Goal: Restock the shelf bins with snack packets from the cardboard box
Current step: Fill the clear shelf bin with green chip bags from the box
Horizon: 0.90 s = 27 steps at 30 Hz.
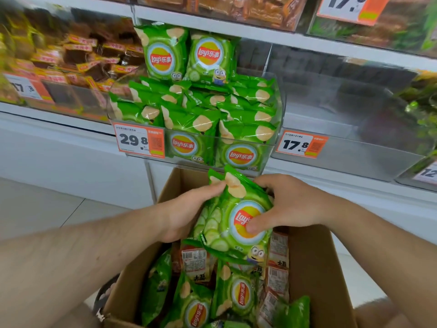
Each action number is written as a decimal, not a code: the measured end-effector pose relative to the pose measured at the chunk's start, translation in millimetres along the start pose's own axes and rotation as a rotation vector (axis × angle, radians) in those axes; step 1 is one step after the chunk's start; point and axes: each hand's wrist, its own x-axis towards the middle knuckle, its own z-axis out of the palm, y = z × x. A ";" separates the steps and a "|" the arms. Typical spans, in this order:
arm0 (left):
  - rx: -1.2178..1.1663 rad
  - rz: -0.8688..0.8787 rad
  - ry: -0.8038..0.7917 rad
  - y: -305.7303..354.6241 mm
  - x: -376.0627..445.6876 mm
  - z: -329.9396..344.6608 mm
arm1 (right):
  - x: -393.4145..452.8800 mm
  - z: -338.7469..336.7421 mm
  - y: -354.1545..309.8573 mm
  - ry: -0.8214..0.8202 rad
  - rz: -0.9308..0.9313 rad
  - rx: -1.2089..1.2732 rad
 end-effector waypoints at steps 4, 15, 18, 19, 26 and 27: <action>0.208 0.018 -0.235 1.8 -10.1 -6.8 | -4.6 -5.1 -8.1 0.052 -0.028 -0.036; 0.002 0.205 -0.120 27.0 -18.5 2.4 | -23.3 -17.5 -18.7 0.499 -0.156 0.246; -0.068 0.247 -0.123 35.9 -24.8 3.4 | -27.1 -12.3 -17.4 0.473 -0.153 0.574; -0.087 0.261 -0.129 38.1 -25.2 3.4 | -27.3 -9.0 -17.2 0.408 -0.151 0.655; -0.050 0.280 -0.146 48.2 -21.2 17.7 | -35.1 -6.4 -29.6 0.034 -0.163 0.916; -0.040 0.284 -0.157 51.3 -18.0 19.3 | -31.5 -9.6 -27.8 0.031 -0.152 0.948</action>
